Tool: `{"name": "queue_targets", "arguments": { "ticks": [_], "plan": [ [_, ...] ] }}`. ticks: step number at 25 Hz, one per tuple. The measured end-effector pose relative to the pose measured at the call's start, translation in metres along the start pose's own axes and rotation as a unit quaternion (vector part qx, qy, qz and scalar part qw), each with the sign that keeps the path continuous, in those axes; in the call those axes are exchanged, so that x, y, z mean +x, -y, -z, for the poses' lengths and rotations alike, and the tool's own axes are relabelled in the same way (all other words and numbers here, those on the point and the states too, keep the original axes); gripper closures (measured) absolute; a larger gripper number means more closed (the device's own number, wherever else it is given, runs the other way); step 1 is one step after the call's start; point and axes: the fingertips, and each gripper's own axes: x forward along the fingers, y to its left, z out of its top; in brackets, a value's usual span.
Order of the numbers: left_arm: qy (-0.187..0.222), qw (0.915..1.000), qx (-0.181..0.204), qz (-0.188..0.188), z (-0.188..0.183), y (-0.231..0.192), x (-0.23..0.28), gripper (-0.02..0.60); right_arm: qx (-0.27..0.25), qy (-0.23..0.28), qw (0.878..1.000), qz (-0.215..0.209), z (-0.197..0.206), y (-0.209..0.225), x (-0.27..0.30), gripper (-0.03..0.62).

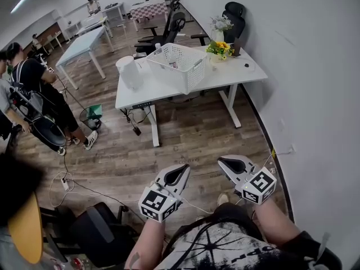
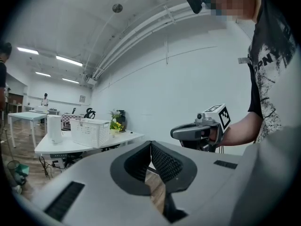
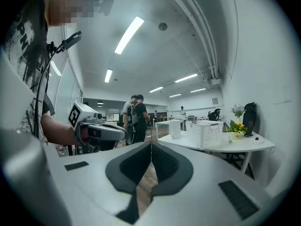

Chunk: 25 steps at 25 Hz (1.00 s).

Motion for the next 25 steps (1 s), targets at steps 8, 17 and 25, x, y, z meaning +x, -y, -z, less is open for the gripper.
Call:
{"name": "queue_targets", "arguments": {
  "ticks": [8, 17, 25],
  "plan": [
    [0.002, 0.9999, -0.006, -0.008, 0.003, -0.011, -0.001, 0.571, -0.007, -0.008, 1.0, 0.0, 0.005, 0.0, 0.009, 0.571],
    [-0.001, 0.9999, -0.012, -0.002, 0.006, -0.023, 0.014, 0.571, -0.006, -0.019, 1.0, -0.003, 0.01, 0.013, 0.022, 0.571],
    [-0.013, 0.9998, -0.017, -0.002, 0.008, -0.044, 0.061, 0.571, 0.001, -0.022, 1.0, -0.009, 0.018, 0.062, 0.039, 0.571]
  ]
}}
